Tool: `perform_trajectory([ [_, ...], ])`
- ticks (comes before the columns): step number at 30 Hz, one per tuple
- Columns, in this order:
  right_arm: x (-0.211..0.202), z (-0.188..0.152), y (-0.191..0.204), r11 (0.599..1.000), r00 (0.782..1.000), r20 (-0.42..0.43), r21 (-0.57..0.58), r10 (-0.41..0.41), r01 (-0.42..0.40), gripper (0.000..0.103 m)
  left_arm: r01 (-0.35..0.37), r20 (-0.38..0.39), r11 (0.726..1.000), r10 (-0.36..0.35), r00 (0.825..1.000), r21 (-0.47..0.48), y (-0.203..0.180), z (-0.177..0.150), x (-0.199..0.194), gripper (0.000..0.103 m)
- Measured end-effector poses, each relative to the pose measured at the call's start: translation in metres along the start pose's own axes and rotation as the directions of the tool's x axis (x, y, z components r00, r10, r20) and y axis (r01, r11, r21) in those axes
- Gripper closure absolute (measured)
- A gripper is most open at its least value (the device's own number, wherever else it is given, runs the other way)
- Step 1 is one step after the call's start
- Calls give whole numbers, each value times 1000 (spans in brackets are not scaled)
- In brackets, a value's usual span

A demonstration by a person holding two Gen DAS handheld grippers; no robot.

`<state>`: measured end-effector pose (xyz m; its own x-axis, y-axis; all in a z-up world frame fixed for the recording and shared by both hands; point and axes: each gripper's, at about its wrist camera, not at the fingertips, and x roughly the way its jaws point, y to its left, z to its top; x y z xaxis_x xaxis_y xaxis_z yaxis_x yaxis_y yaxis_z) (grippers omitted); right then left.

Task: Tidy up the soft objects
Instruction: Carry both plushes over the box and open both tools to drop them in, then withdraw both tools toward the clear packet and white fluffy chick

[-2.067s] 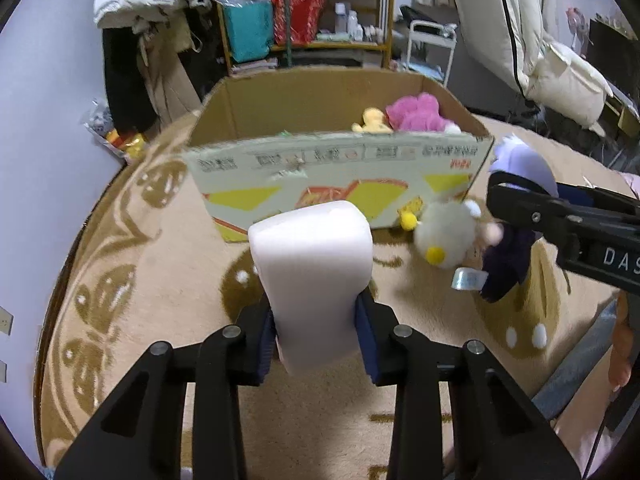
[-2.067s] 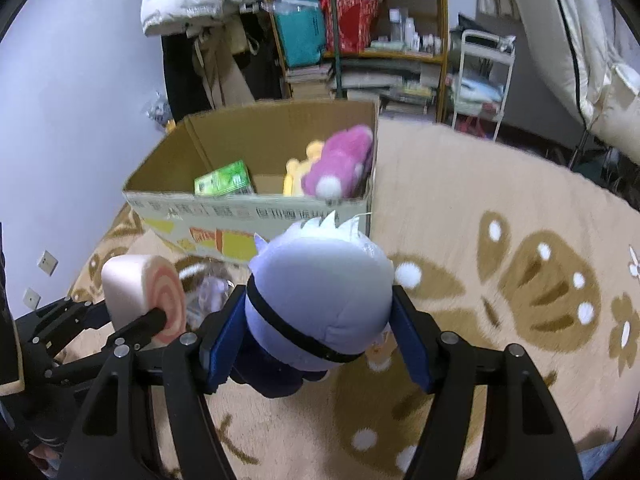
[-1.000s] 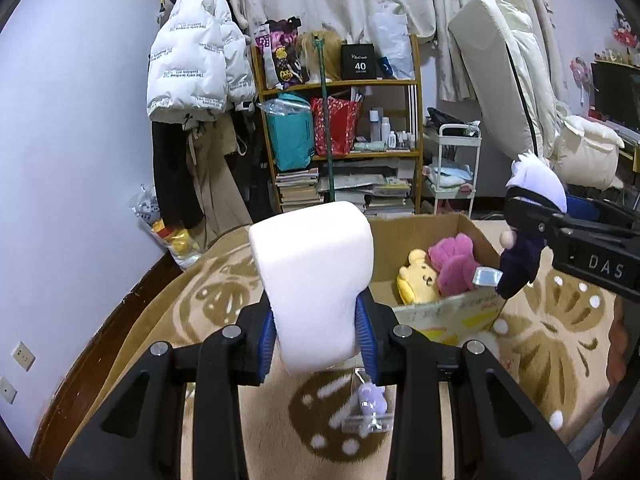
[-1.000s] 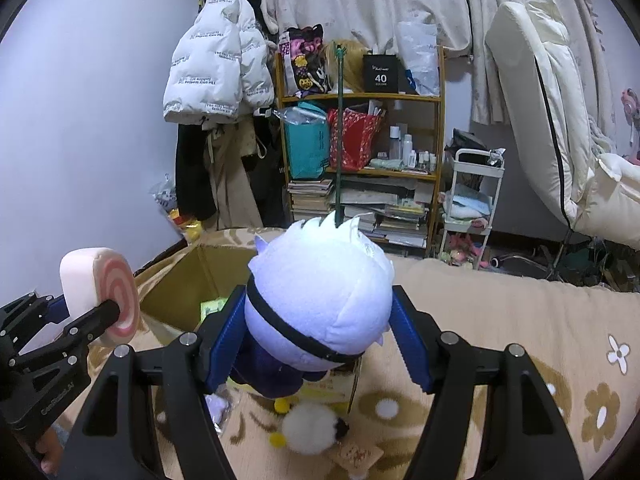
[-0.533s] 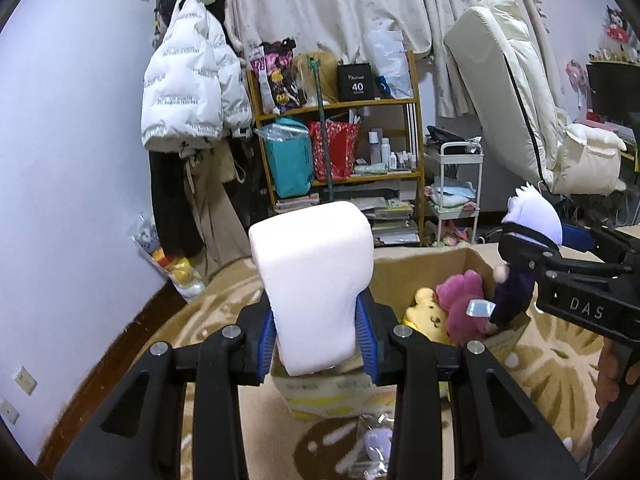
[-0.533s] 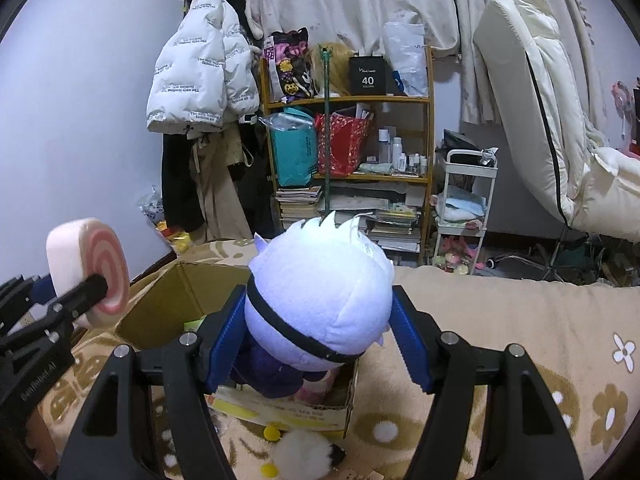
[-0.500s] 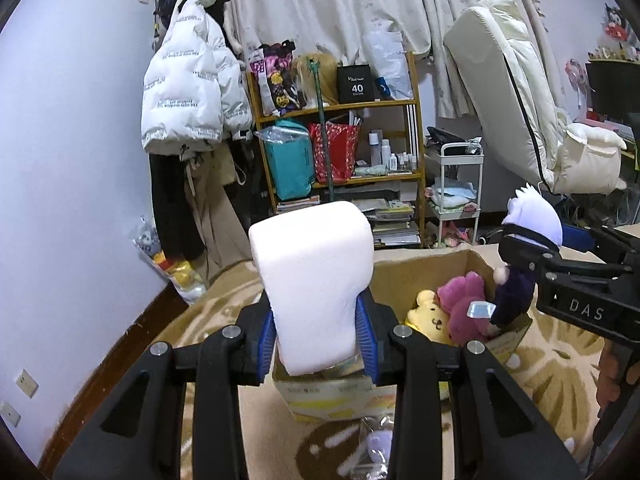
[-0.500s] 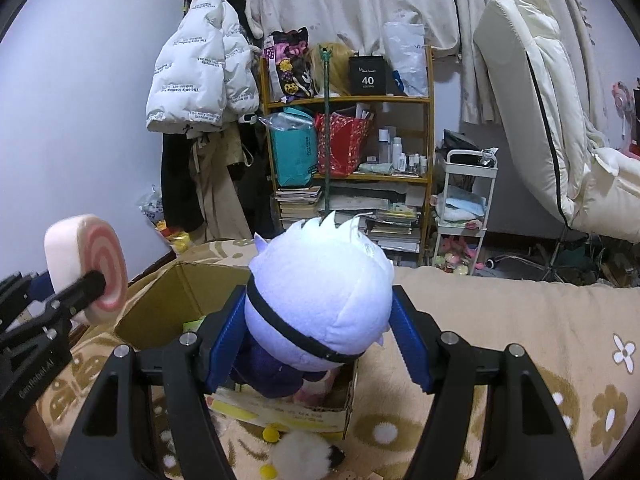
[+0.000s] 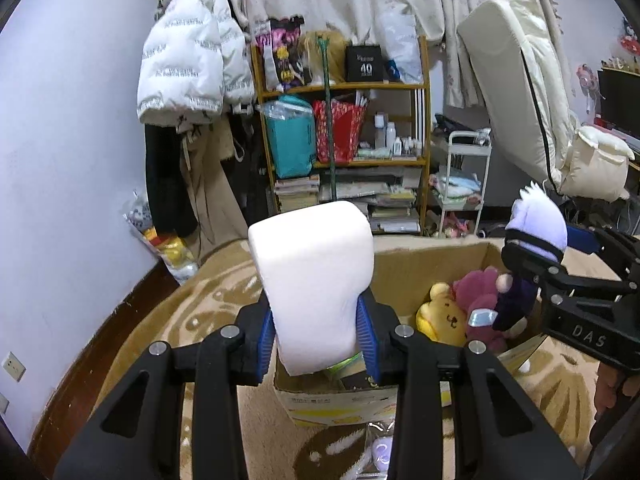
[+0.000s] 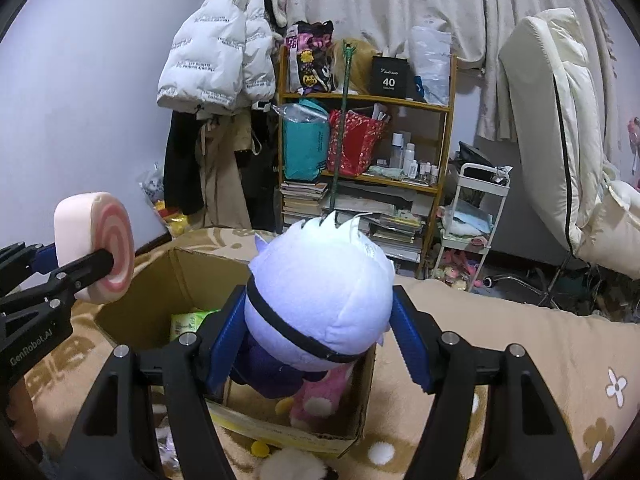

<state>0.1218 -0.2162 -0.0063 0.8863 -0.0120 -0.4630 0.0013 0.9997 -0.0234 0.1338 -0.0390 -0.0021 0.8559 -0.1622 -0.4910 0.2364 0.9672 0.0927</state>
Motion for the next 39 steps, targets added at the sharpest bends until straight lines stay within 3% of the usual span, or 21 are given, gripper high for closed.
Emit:
perform_trajectory([
  [9,17,-8,-8,998,997,-63,35,49,-47,29,12,-122,1000,-9,993,18,-1,-13,30,67],
  [26,23,-15,-6,997,991,-108,38,74,-70,29,34,-190,999,-32,981,12,-1,-25,46,57],
  [32,23,-16,-8,995,989,-118,58,91,-85,27,33,-177,999,-25,984,44,-6,-26,45,43],
  [39,17,-12,-10,993,991,-94,78,93,-86,12,34,-174,996,-19,985,83,-13,-28,41,31],
])
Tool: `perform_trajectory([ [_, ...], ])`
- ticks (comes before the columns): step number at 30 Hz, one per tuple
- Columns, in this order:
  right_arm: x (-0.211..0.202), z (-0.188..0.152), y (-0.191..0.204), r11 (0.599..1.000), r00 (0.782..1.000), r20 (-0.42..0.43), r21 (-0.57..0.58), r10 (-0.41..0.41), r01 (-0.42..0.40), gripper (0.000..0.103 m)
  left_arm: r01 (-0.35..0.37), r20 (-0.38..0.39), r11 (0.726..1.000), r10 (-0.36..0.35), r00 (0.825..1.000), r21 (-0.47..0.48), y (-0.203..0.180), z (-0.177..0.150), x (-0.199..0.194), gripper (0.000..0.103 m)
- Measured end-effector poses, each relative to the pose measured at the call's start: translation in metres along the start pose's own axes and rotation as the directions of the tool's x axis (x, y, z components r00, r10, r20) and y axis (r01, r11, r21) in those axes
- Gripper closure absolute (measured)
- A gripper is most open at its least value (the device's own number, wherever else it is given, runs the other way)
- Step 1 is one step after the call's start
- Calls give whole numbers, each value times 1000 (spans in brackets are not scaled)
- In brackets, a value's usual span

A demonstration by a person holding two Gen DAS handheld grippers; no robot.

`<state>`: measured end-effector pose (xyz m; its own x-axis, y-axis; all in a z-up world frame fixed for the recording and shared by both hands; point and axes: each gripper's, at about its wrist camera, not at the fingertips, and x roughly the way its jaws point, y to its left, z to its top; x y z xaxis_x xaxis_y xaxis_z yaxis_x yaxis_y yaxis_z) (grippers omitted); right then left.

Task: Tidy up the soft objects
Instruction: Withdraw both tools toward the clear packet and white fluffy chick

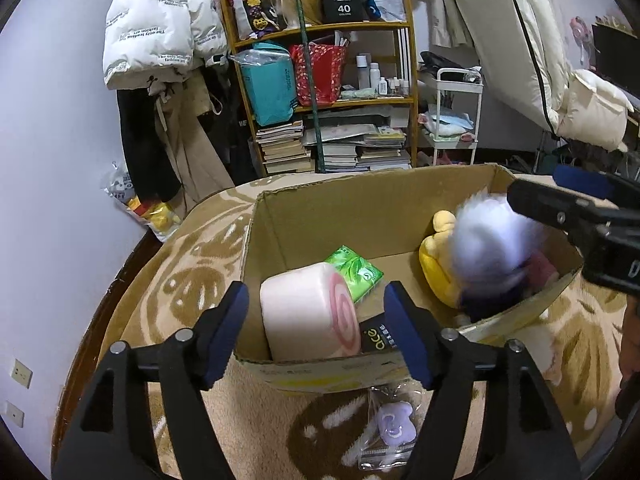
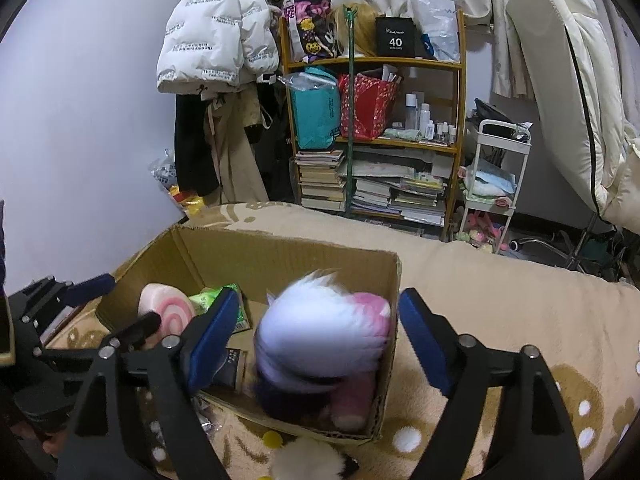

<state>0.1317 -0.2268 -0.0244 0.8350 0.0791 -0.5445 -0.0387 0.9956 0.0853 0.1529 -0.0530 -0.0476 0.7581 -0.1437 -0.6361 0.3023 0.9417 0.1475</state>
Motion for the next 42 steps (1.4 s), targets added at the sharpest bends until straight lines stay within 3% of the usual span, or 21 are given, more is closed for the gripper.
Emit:
perform_trajectory([
  [7,-8,1,-3,1000,1000,2,31,0,0,0,-2,22,999,3,1000,-35,4,-2,-13,18],
  [26,-57,-11,8,1000,1000,20,9,-13,13,0,-13,-10,993,12,1000,-114,21,-24,-70,11],
  [35,-82,-18,2,998,1000,11,58,-7,6,0,-27,-14,998,26,1000,-58,11,-37,-94,10],
  [42,-80,-26,-4,995,1000,-25,97,-2,5,0,-18,-36,999,16,999,-48,5,-43,-87,10],
])
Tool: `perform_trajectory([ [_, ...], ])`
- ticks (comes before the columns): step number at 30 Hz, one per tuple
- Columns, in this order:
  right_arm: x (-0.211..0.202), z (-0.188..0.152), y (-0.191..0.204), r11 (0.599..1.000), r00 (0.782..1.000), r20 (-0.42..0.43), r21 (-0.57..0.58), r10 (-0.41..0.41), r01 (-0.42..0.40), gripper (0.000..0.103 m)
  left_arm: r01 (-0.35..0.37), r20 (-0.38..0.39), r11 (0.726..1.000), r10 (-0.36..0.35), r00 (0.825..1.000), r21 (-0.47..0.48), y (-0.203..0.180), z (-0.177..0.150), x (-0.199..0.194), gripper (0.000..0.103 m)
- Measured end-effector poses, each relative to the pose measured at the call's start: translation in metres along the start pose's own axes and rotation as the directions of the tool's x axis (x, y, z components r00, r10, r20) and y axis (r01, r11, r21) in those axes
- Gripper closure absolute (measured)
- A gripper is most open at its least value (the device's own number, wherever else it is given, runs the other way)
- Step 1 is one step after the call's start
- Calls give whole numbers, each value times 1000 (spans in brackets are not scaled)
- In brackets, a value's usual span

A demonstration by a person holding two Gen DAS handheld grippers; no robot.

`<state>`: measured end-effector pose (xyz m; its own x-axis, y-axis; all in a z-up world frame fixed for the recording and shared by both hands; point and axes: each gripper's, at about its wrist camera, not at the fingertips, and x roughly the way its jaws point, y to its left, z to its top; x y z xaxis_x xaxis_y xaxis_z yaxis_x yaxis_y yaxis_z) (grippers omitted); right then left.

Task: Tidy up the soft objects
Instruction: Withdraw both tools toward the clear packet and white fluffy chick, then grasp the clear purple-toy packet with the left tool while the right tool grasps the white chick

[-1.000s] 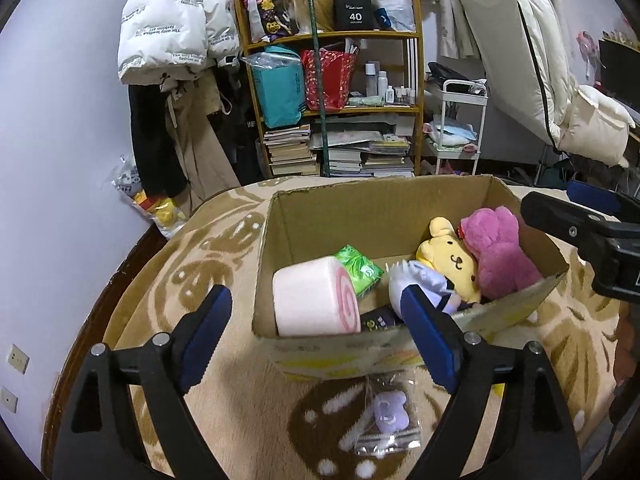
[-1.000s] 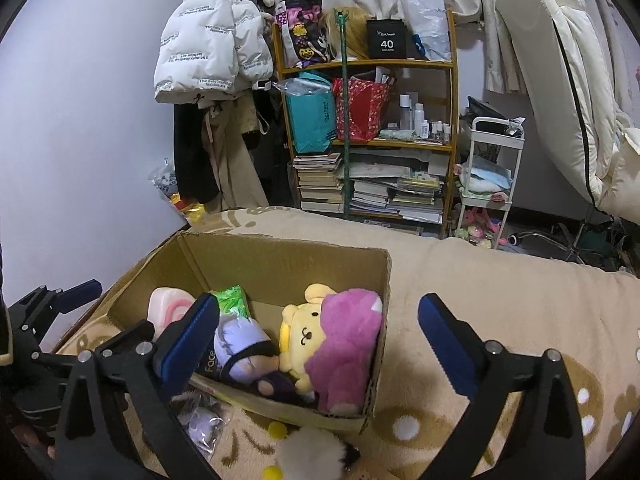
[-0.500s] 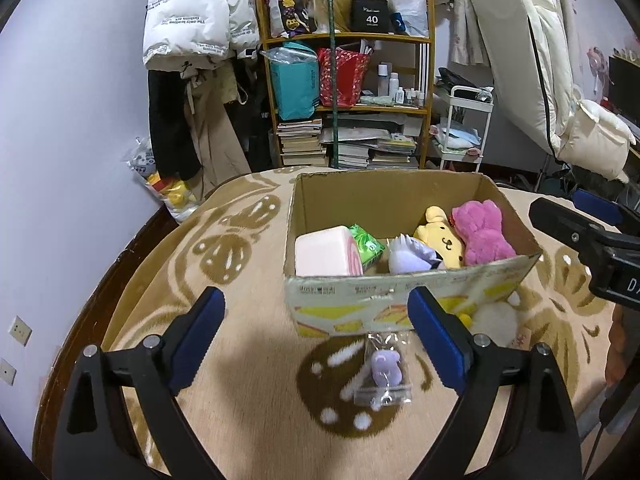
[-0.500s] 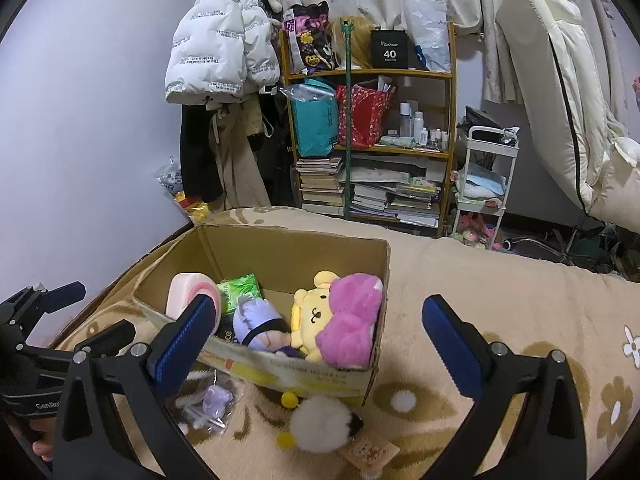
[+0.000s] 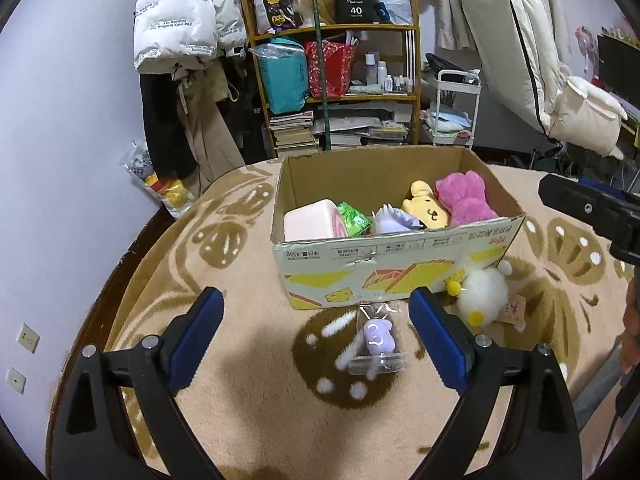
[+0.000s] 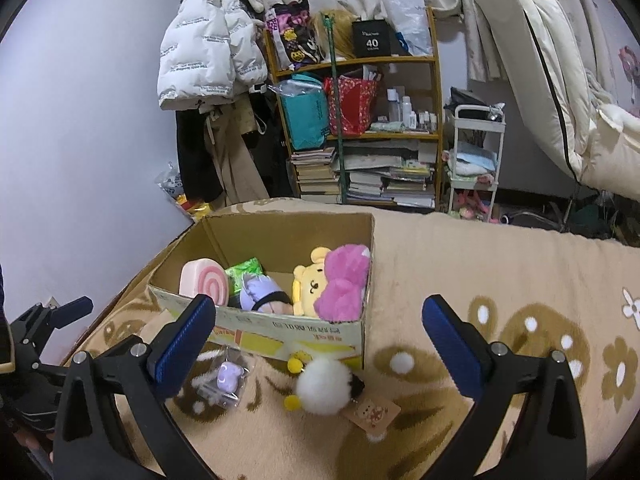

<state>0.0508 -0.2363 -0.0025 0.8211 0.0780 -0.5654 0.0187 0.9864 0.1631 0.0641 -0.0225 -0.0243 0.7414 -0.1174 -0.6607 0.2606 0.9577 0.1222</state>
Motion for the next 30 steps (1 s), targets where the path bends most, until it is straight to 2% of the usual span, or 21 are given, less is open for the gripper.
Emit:
perform_trajectory([
  [7,21,-6,-2,1000,998,-66,5,-5,5,0,11,-44,1000,-10,999,3,-4,-1,24,10],
  [16,49,-16,1,1000,986,-165,-5,-26,25,0,17,-152,1000,-13,988,22,-11,-9,66,10],
  [30,86,-26,-3,999,961,-273,-12,-47,46,0,119,-225,993,-115,968,3,-16,-19,108,10],
])
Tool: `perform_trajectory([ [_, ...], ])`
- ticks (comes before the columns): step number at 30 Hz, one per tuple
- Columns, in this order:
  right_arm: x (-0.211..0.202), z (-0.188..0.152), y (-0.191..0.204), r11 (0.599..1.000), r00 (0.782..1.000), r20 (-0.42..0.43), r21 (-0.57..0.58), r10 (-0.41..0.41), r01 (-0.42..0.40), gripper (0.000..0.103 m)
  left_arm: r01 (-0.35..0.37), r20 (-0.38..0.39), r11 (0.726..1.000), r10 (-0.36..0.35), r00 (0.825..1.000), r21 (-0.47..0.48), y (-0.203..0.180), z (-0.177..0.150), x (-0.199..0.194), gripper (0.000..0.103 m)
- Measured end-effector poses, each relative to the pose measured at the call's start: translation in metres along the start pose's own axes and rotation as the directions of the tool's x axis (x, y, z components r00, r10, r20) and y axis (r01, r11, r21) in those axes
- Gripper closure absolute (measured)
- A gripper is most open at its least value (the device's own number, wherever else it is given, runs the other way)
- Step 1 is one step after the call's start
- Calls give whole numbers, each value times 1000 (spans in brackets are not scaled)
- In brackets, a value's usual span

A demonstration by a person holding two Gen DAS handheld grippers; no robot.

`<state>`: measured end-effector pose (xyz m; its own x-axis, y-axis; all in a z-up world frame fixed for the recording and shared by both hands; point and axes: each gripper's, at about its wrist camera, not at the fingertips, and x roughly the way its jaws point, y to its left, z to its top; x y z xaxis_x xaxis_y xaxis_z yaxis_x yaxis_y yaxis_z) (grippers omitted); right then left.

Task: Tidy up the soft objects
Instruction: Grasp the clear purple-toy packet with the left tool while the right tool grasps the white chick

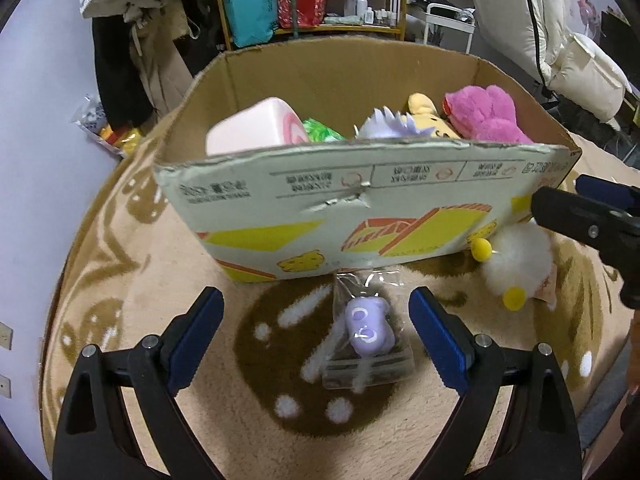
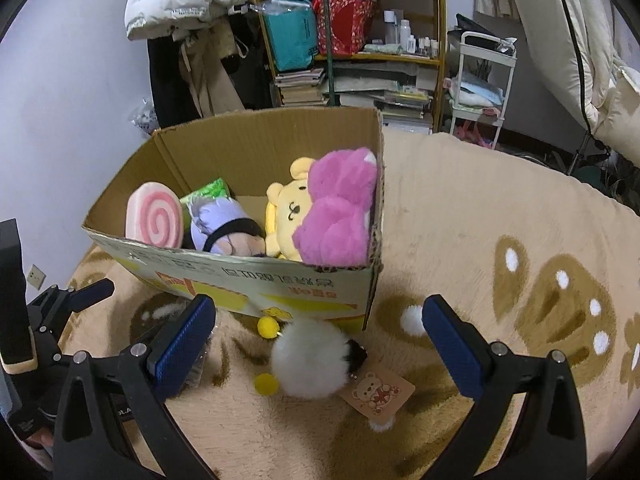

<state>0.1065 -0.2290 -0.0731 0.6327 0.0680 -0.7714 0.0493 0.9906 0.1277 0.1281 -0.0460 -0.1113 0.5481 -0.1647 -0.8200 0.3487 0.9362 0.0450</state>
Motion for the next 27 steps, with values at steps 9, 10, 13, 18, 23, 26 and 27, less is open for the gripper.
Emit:
perform_trajectory([
  [9,23,-3,6,999,996,-80,-23,-25,23,0,37,-35,999,-37,999,8,-4,-4,16,10],
  [10,25,-5,6,999,996,-90,-18,-28,26,0,42,-40,999,-42,998,6,-5,-3,17,10],
  [13,33,-8,4,1000,993,-118,1,-24,24,0,57,-57,998,-56,997,5,-4,-3,24,10],
  [18,45,-12,4,1000,987,-162,12,-19,21,0,71,-80,997,-70,994,14,-6,-5,33,10],
  [23,56,-14,1,999,979,-205,36,-1,8,0,82,-120,996,-79,990,17,-8,-3,47,10],
  [26,63,-15,-2,999,973,-233,37,2,7,0,75,-125,996,-69,990,40,-12,-2,50,10],
  [27,65,-16,-3,999,971,-241,38,6,3,0,76,-126,996,-71,990,40,-14,-2,52,10],
])
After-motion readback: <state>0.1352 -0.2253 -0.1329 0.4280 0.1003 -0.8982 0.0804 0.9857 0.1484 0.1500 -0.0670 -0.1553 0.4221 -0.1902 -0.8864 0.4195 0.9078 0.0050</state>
